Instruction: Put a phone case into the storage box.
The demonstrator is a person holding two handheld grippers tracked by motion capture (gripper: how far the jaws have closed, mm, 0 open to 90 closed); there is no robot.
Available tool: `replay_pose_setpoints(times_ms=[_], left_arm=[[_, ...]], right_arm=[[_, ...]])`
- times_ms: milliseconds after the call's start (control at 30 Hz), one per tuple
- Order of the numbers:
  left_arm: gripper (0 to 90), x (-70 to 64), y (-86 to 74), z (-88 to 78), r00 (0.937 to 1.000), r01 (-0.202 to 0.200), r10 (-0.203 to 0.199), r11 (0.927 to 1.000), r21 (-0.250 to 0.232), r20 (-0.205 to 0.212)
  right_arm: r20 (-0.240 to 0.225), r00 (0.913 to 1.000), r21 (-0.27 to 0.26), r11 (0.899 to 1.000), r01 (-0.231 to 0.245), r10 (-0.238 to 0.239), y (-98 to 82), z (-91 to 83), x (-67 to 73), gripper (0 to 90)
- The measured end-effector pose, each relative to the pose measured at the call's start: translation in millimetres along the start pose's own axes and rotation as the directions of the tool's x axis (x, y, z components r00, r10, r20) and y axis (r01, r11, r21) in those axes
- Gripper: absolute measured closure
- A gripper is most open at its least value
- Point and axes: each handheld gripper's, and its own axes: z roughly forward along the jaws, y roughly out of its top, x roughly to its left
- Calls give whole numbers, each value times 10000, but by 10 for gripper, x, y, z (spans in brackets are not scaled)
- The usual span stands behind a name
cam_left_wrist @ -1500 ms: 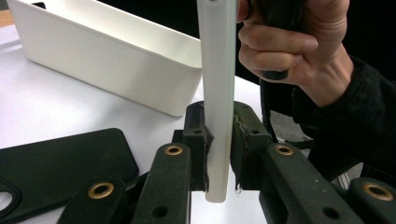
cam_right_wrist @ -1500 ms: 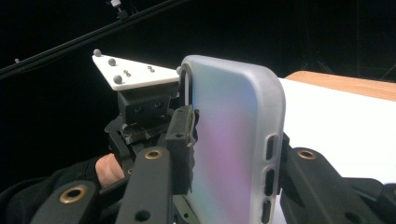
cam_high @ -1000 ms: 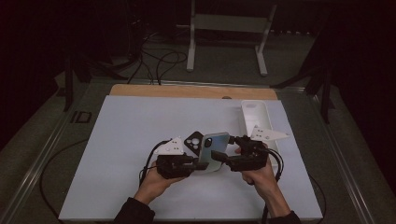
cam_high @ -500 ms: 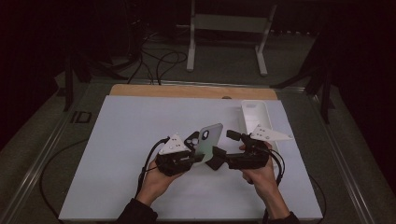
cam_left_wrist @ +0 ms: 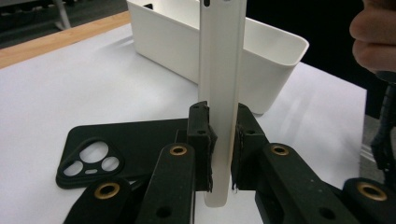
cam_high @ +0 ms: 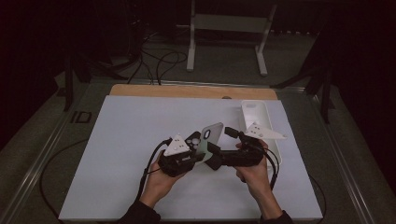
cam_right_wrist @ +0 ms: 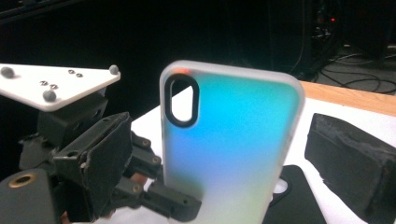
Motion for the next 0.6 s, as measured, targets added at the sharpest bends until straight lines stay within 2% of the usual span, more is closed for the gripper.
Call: replay_pose_setpoints(times_ms=[167, 300, 367, 467, 600], left_arm=[[808, -48, 12, 35, 9999, -119, 119, 9999, 65, -84], [807, -82, 16, 59, 9999, -137, 137, 9999, 78, -26], [808, -93, 16, 65, 9999, -134, 134, 9999, 86, -17], [808, -119, 18, 80, 9999, -145, 146, 9998, 135, -71], [808, -177, 31, 108, 9993, -329, 333, 9992, 212, -143]], right_arm=[[714, 9974, 109, 9999, 45, -52, 11, 69, 53, 83], [865, 9961, -4, 9998, -186, 186, 16, 88, 64, 84], [988, 9948, -99, 9997, -238, 247, 15, 93, 67, 123], [1138, 9929, -156, 9993, -331, 346, 14, 98, 66, 127], [1374, 9901, -173, 9995, -278, 299, 5, 122, 82, 127]])
